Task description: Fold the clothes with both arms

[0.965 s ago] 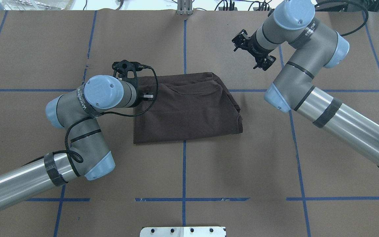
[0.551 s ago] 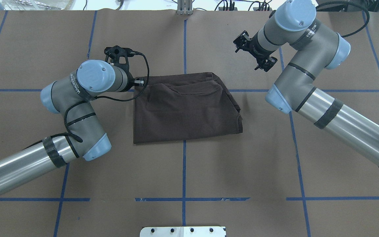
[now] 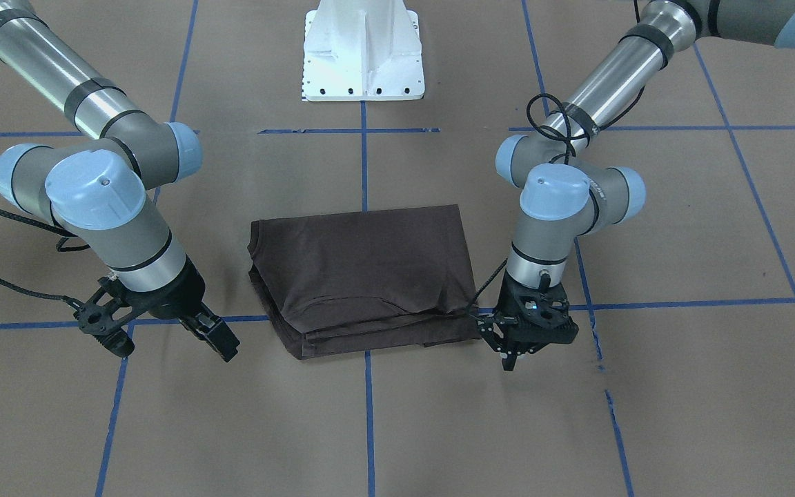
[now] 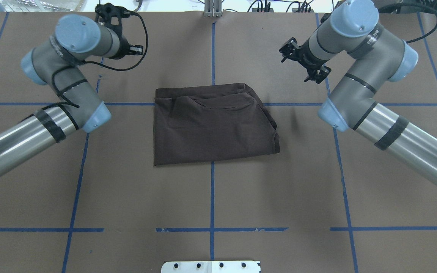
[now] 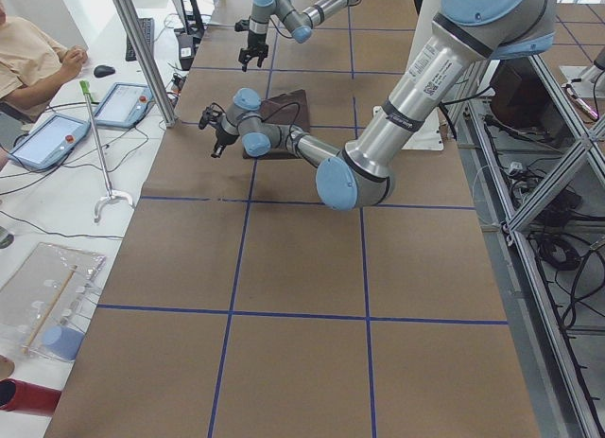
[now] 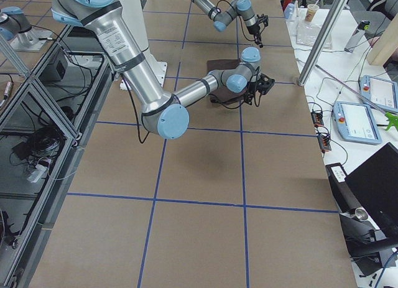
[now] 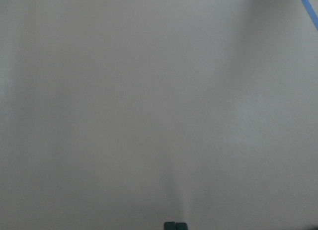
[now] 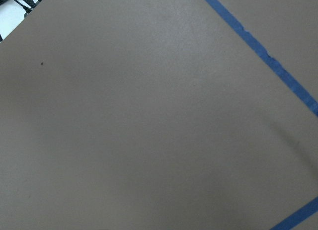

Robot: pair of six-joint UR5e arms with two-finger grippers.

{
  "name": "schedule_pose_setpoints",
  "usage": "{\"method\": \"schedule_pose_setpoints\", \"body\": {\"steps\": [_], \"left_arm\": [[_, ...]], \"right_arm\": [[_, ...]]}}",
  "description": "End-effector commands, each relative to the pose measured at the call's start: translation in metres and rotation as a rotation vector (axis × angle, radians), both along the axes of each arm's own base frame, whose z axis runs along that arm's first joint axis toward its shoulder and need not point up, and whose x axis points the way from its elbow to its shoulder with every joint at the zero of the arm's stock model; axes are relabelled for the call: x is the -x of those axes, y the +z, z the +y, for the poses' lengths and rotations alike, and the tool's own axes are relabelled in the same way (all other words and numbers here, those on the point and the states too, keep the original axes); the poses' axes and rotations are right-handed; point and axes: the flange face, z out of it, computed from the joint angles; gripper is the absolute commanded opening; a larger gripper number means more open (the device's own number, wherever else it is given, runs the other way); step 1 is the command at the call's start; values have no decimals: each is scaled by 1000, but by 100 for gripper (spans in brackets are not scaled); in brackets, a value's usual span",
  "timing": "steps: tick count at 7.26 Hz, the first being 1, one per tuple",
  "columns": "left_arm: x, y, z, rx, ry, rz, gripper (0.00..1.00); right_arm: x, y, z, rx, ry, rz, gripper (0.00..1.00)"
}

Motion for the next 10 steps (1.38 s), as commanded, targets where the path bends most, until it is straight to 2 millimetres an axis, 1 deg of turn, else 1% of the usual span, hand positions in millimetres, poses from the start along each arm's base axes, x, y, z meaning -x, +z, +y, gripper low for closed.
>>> {"method": "schedule_pose_setpoints", "body": {"steps": [1, 2, 3, 4, 5, 6, 7, 8, 9, 10], "left_arm": [[141, 73, -24, -51, 132, -26, 21], [228, 111, -27, -65, 219, -25, 47], [311, 138, -23, -88, 254, -11, 77], [377, 155, -15, -88, 227, -15, 100], [415, 167, -8, -68, 212, -40, 100], [459, 163, -5, -46, 226, -57, 100], [463, 158, 24, 25, 243, -52, 100], [459, 222, 95, 114, 257, -35, 100], [456, 262, 130, 152, 264, -36, 100], [427, 292, 166, 214, 332, 9, 100]], "right_arm": [[-102, 73, -8, -98, -118, 75, 100], [-168, 112, -14, -135, -170, 110, 100], [-230, 137, -22, -173, -232, 152, 100], [-307, 151, -28, -167, -295, 198, 100], [-363, 176, -21, -201, -373, 245, 100], [-400, 204, -6, -237, -453, 277, 100], [-422, 234, 17, -264, -502, 289, 100], [-425, 252, 44, -312, -569, 275, 100], [-428, 268, 58, -341, -620, 277, 100], [-429, 282, 69, -368, -674, 279, 100]]}}
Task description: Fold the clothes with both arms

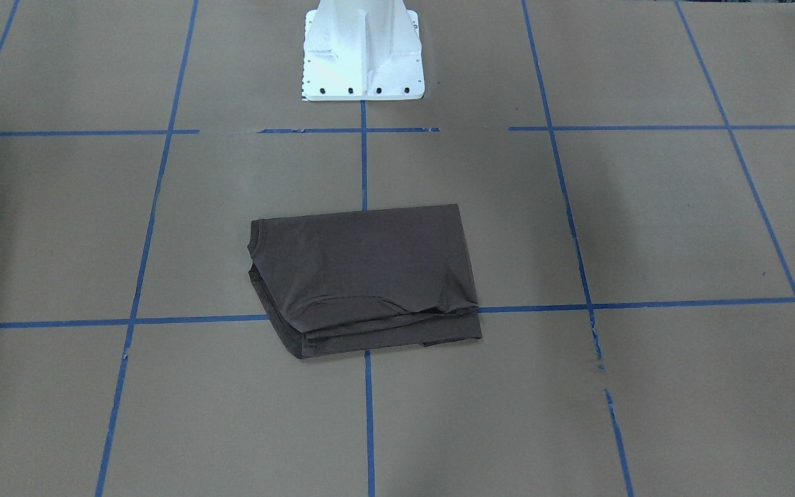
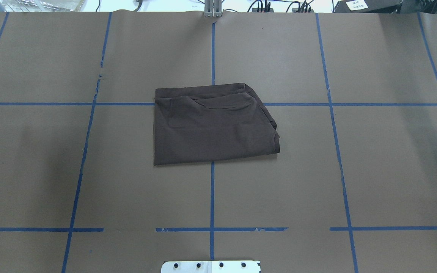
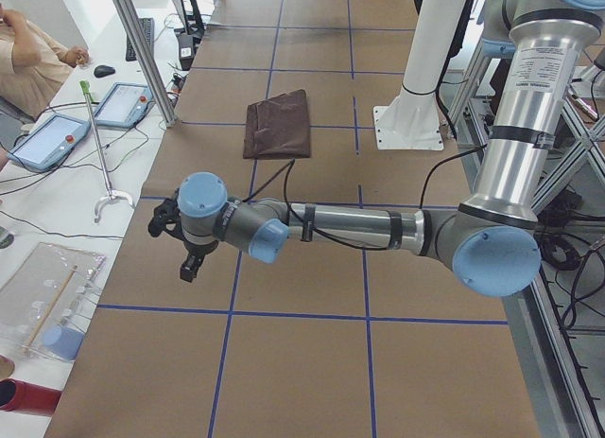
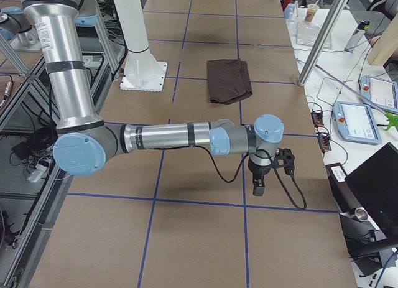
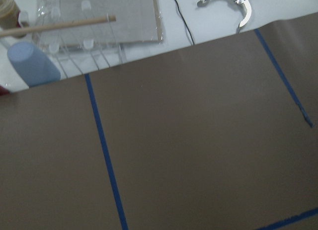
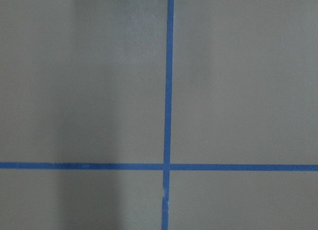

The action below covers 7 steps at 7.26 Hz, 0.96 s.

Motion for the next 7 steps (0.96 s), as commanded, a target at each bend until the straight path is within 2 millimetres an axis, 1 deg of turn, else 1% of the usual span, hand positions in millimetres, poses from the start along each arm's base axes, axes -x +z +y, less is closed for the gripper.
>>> {"method": "schedule_pose_setpoints", "body": {"steps": [1, 2, 3, 4, 5, 6, 7], "left_arm": [[-19, 38, 78, 51, 52, 17, 100], [-29, 16, 72, -35, 48, -37, 100], [-38, 14, 86, -41, 60, -67, 100], [-41, 22, 102, -46, 52, -154, 100], [-36, 14, 118, -61, 37, -182, 100], [-29, 1, 153, -40, 37, -176, 100], [-30, -8, 172, 40, 65, -123, 100]], "right_arm": [[-4, 29, 28, -35, -98, 6, 100], [-4, 37, 35, -39, -110, 10, 100], [-5, 40, 35, -35, -109, 23, 100], [-5, 40, 35, -36, -110, 24, 100], [-5, 39, 37, -38, -109, 17, 100], [-4, 42, 37, -30, -108, 20, 100], [-4, 39, 35, -35, -107, 19, 100]]}}
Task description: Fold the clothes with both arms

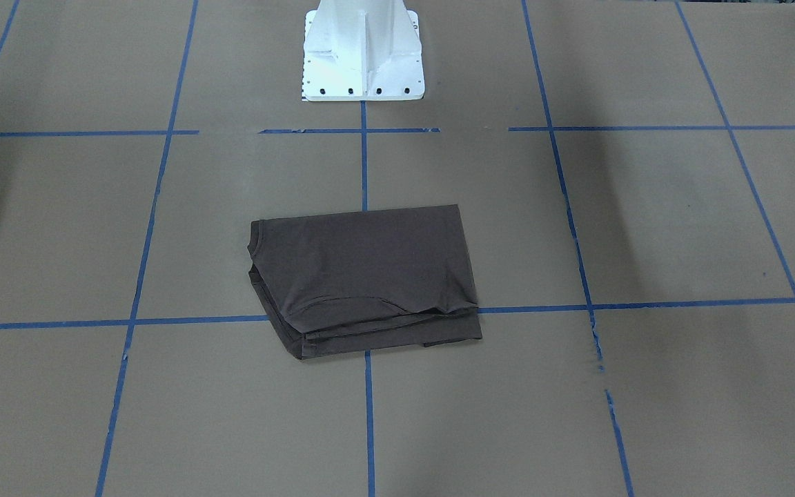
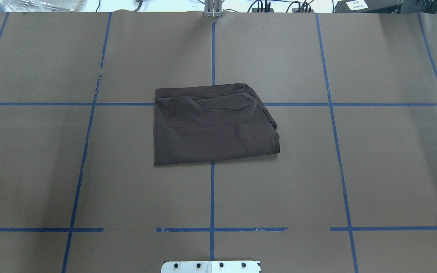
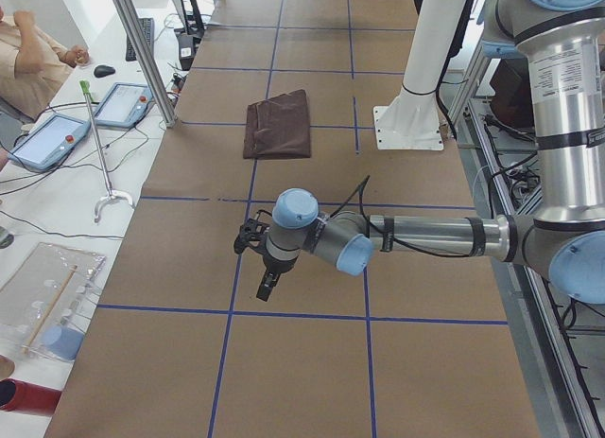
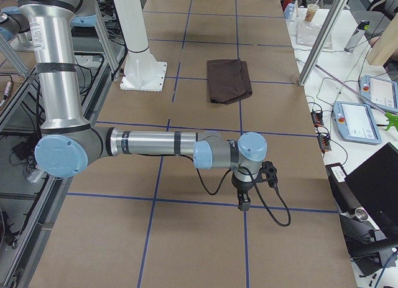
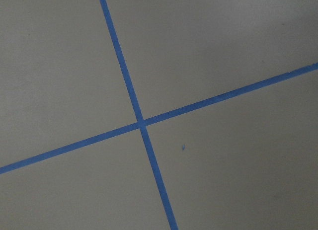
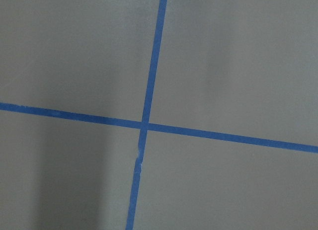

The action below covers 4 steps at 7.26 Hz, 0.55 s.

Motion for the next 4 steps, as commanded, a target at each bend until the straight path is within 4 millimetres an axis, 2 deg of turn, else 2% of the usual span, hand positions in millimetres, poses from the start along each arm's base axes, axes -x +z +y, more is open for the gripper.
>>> {"method": "schedule_pose_setpoints", "body": {"steps": [1, 3, 4], "left_arm": [[0, -16, 27, 171, 23, 75, 100], [1, -43, -4, 135, 8, 60, 100], [0, -44, -10, 130, 12, 73, 100]], "right_arm": [[1, -2, -1, -1, 3, -4, 100], [0, -1, -3, 5, 7, 1, 100], [1, -3, -4, 2, 5, -9, 100]]}}
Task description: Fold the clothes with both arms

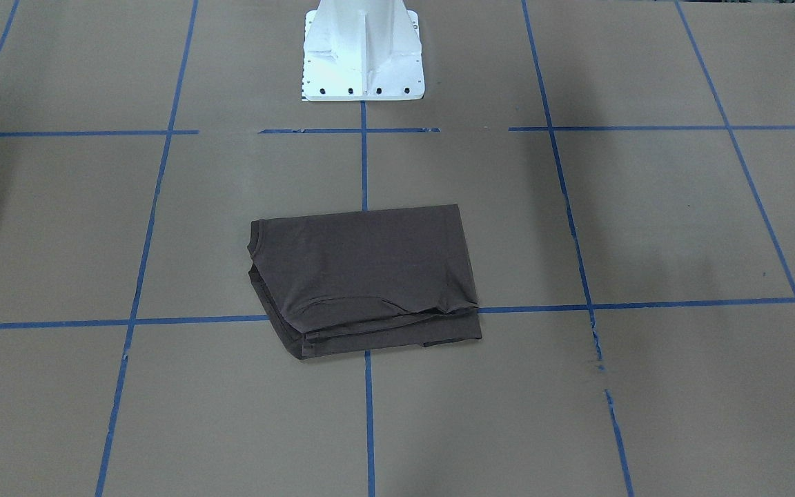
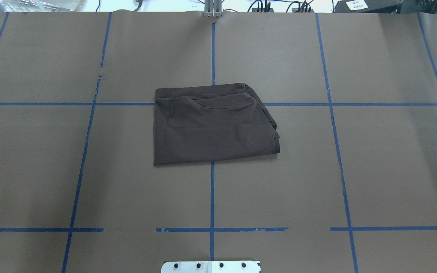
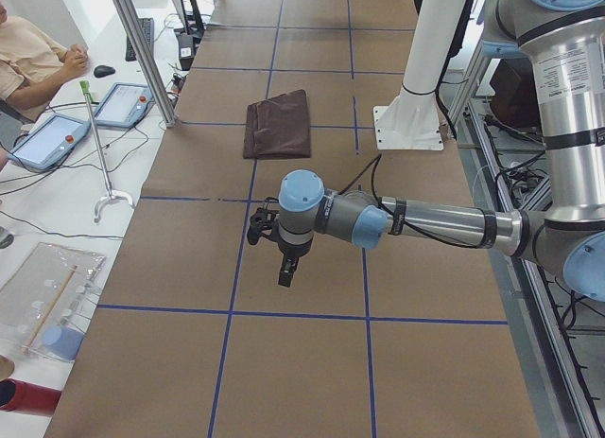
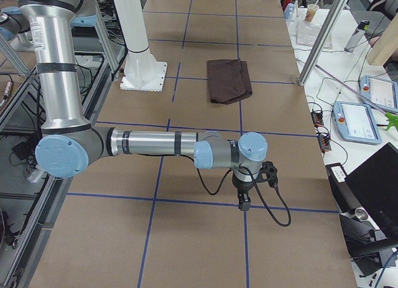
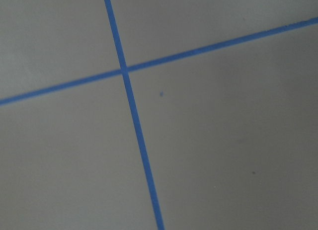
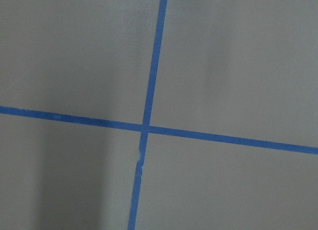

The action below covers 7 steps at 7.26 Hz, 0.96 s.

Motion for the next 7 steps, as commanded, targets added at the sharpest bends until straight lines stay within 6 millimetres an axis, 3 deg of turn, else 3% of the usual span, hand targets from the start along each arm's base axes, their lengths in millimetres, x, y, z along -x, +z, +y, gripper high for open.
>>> {"method": "schedule_pose_setpoints", "body": {"steps": [1, 2, 3, 5, 6, 7], "left_arm": [[2, -13, -25, -30, -5, 10, 100], [-1, -2, -48, -10, -5, 7, 100], [-3, 7, -59, 7, -4, 6, 100], [-9, 16, -112, 52, -5, -2, 100], [-10, 13, -124, 73, -6, -4, 100], [-3, 13, -124, 75, -20, -3, 100]], "right_arm": [[1, -1, 1, -4, -7, -11, 100], [0, 0, 5, -5, -6, -13, 100], [1, 8, 11, 11, -7, -30, 100], [-8, 7, 27, 9, 9, -57, 100], [-10, -18, 40, -18, 14, -47, 100], [-10, -22, 44, 14, 14, -47, 100]]}}
